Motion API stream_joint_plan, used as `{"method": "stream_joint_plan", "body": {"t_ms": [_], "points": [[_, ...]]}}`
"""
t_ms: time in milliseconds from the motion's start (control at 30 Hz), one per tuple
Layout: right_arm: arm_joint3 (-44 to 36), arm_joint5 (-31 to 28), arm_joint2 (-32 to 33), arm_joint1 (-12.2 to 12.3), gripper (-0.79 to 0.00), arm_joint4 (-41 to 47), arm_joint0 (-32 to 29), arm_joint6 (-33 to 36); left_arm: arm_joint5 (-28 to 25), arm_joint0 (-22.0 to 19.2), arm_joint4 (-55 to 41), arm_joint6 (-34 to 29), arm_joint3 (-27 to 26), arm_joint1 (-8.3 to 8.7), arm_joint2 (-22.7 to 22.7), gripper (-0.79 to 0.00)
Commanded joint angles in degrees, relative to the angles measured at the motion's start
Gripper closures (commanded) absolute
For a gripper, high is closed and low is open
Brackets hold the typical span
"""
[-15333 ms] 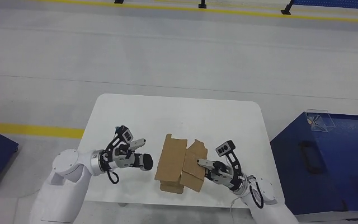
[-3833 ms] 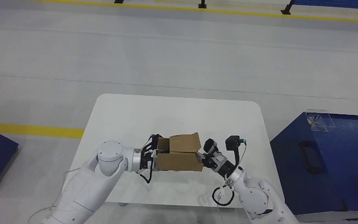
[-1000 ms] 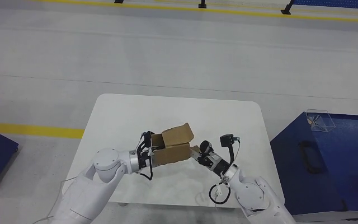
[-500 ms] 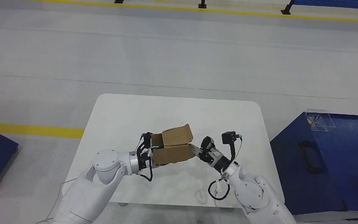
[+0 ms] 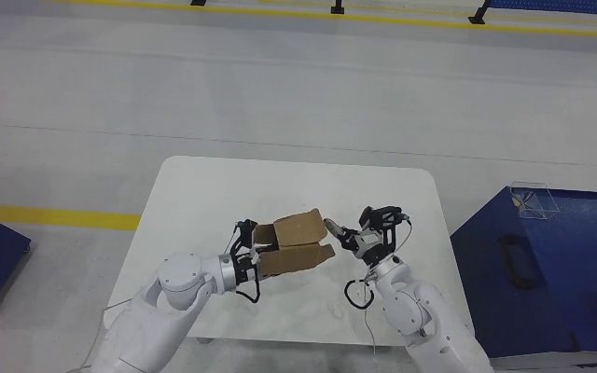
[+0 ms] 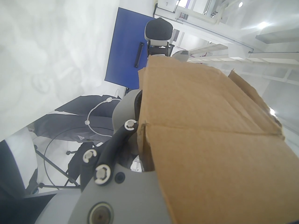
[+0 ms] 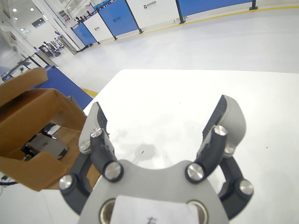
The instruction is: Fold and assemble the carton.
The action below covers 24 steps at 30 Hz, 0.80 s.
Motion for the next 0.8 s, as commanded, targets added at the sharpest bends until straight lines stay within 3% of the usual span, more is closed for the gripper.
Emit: {"method": "stream_joint_plan", "body": {"t_ms": [0,767], "points": [[0.0,0.0,-0.8,-0.2,-0.785,-0.4,0.1,0.7,0.0,0.2,0.5,0.3,-0.3,0.03,-0.1,0.000],[-3.7,-0.5,-2.3,-1.1,-0.785,0.3,-2.2,3.9,0.9,-0.7,-0.3,-0.1,0.9,-0.37,-0.2,0.000]]}}
